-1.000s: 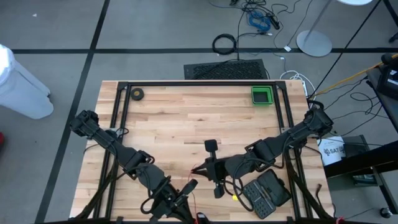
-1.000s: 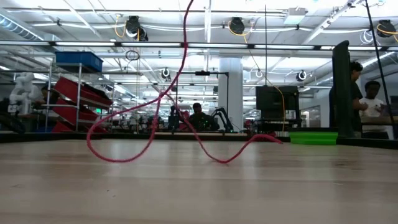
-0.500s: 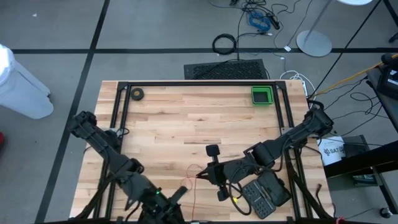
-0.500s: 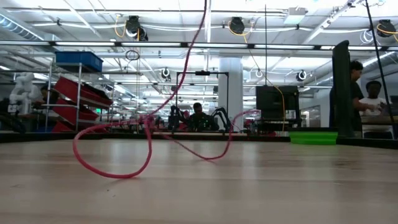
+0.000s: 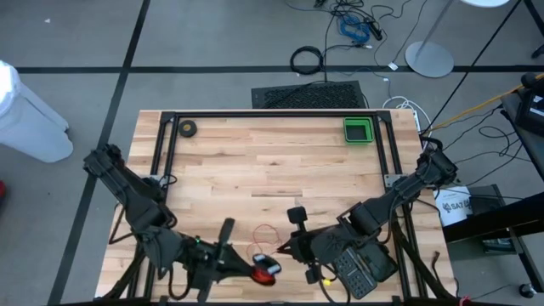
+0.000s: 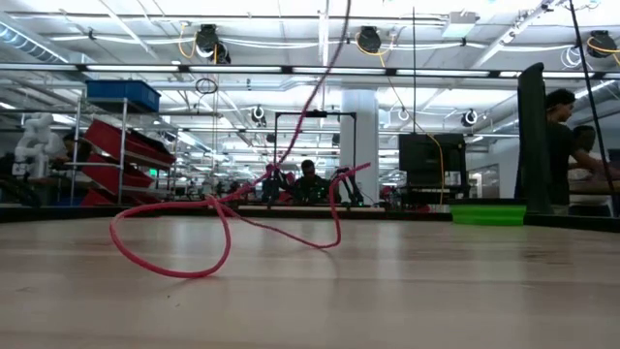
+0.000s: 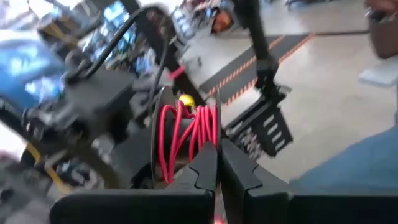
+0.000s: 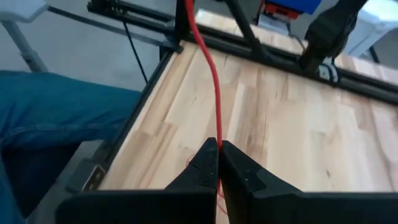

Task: Coil cords
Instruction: Coil the red wire into the spool

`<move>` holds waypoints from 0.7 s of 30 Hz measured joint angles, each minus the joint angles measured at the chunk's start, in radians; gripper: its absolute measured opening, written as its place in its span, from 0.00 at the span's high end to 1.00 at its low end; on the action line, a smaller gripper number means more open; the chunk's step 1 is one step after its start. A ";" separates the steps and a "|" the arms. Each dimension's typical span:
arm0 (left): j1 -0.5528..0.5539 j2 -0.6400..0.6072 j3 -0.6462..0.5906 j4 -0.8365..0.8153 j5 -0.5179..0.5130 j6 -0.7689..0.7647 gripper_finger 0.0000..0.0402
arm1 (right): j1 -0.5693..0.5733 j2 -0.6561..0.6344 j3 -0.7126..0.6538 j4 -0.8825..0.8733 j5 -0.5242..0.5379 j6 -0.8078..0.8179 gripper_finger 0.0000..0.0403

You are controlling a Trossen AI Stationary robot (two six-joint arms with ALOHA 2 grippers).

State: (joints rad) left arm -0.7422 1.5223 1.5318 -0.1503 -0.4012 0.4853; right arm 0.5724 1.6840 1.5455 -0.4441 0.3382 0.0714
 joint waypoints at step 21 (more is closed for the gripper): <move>-0.031 -0.102 0.000 -0.331 -0.318 -0.362 0.98 | 0.127 -0.059 -0.002 -0.198 0.133 0.188 1.00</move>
State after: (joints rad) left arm -0.7727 1.4199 1.5318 -0.4811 -0.7196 0.1237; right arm 0.6993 1.6255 1.5440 -0.6422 0.4713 0.2596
